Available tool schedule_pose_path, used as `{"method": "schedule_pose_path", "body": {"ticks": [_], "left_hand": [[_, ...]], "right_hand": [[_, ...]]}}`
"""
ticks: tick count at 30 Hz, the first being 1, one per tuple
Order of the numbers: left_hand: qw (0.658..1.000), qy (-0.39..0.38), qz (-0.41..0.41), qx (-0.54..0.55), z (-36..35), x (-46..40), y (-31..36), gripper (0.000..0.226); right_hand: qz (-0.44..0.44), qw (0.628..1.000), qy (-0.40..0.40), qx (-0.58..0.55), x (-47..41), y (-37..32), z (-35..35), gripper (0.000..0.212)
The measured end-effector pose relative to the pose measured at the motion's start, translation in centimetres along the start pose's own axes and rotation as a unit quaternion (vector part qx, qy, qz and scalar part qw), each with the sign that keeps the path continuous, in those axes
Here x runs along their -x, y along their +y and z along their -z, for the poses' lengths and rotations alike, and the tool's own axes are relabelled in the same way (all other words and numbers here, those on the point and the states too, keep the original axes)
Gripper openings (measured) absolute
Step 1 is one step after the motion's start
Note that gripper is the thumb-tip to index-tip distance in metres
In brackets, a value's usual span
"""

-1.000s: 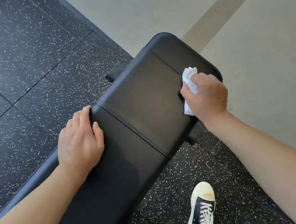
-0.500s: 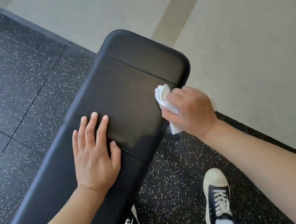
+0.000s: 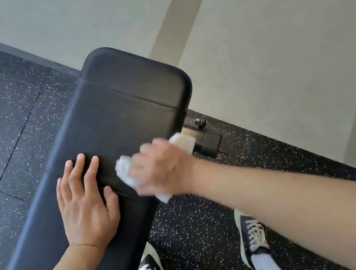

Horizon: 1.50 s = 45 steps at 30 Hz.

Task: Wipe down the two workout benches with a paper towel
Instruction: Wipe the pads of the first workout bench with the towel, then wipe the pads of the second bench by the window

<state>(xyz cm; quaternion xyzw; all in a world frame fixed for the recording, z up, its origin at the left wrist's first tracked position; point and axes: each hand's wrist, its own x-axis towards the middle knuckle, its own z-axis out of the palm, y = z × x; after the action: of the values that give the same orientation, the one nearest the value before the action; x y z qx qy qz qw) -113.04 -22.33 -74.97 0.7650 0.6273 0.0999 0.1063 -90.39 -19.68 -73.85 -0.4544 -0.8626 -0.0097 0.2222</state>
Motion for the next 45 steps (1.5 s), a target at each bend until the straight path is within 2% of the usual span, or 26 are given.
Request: {"method": "schedule_pose_path", "body": {"ticks": [2, 5, 7, 9, 14, 18, 21, 23, 30, 35, 40, 43, 45], "left_hand": [[1.000, 0.005, -0.003, 0.000, -0.1, 0.0, -0.2, 0.065], [1.000, 0.010, 0.004, 0.006, -0.2, 0.1, 0.0, 0.064], [1.000, 0.009, 0.005, 0.010, 0.0, 0.1, 0.0, 0.063], [1.000, 0.003, 0.000, 0.014, 0.2, 0.0, 0.0, 0.063], [0.998, -0.013, -0.001, 0.064, 0.8, 0.0, -0.4, 0.058], [0.991, 0.000, 0.012, 0.133, 1.8, 0.5, -3.4, 0.048], [0.995, -0.004, 0.038, 0.093, 3.1, 3.4, -7.0, 0.052], [0.996, -0.018, 0.050, 0.070, 3.9, 6.2, -9.4, 0.055], [0.971, -0.069, 0.214, 0.079, 7.3, 14.4, -15.9, 0.063], [0.947, -0.111, 0.285, 0.094, 9.8, 18.4, -19.0, 0.059], [0.933, -0.130, 0.321, 0.096, 13.6, 20.6, -20.6, 0.050], [0.933, -0.110, 0.333, 0.081, 16.7, 20.3, -20.7, 0.051], [0.933, -0.089, 0.340, 0.080, 18.7, 19.9, -20.4, 0.043]], "right_hand": [[-0.077, 0.996, 0.037, 0.028, -1.8, 3.7, -0.2, 0.021], [-0.252, 0.967, 0.033, -0.002, -4.3, 7.1, -0.1, 0.018], [-0.342, 0.939, 0.014, 0.001, -5.2, 6.3, -0.3, 0.019], [-0.373, 0.928, -0.006, 0.008, -5.3, 3.7, -0.5, 0.019], [-0.289, 0.956, -0.045, 0.009, -3.8, -2.3, -1.1, 0.018], [-0.280, 0.959, -0.039, 0.029, -4.0, -2.9, -1.5, 0.020], [-0.259, 0.965, -0.035, 0.038, -4.9, -4.6, -2.5, 0.020], [-0.213, 0.976, -0.024, 0.031, -6.4, -7.3, -3.9, 0.018], [-0.039, 0.997, -0.048, -0.056, -10.5, -20.9, -9.3, 0.018], [0.016, 0.992, -0.091, -0.086, -11.0, -27.2, -10.6, 0.017], [-0.007, 0.977, -0.195, -0.091, -12.4, -27.8, -8.8, 0.028], [-0.129, 0.930, -0.315, -0.137, -14.1, -27.2, -7.0, 0.035], [-0.245, 0.886, -0.332, -0.213, -15.5, -26.2, -4.7, 0.041]]}}
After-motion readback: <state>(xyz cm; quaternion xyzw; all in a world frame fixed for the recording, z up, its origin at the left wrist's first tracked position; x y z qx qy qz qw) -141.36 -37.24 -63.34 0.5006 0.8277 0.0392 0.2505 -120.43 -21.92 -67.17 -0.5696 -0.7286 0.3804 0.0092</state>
